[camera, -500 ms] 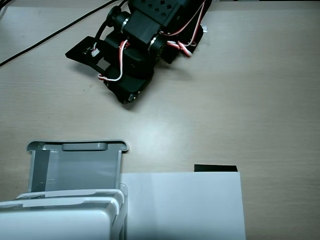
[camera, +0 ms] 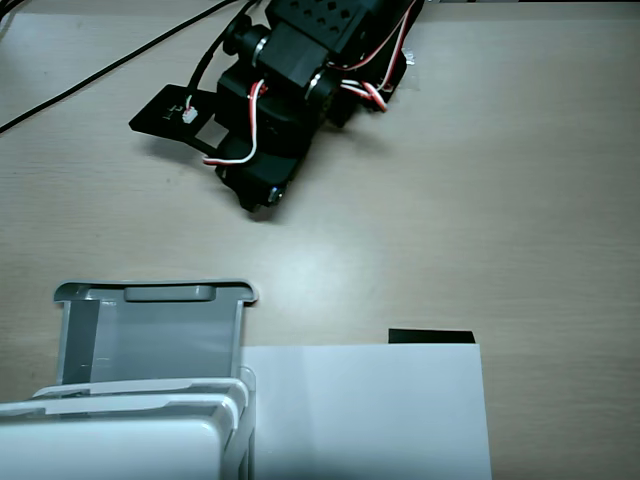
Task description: Close drawer.
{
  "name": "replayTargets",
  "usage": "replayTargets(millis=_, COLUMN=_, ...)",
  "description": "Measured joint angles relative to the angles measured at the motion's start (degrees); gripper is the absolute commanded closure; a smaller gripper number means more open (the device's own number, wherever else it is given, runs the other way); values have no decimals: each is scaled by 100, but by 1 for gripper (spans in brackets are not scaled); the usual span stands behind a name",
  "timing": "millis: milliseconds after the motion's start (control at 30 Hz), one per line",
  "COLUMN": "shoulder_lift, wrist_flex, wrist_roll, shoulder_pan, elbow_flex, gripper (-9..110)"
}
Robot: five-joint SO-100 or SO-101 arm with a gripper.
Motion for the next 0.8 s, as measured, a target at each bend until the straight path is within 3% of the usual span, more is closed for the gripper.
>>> replayTargets(millis=800, shoulder_lift=53, wrist_flex=-185, wrist_roll=-246, shoulder_pan=123, elbow_flex=105, gripper=101)
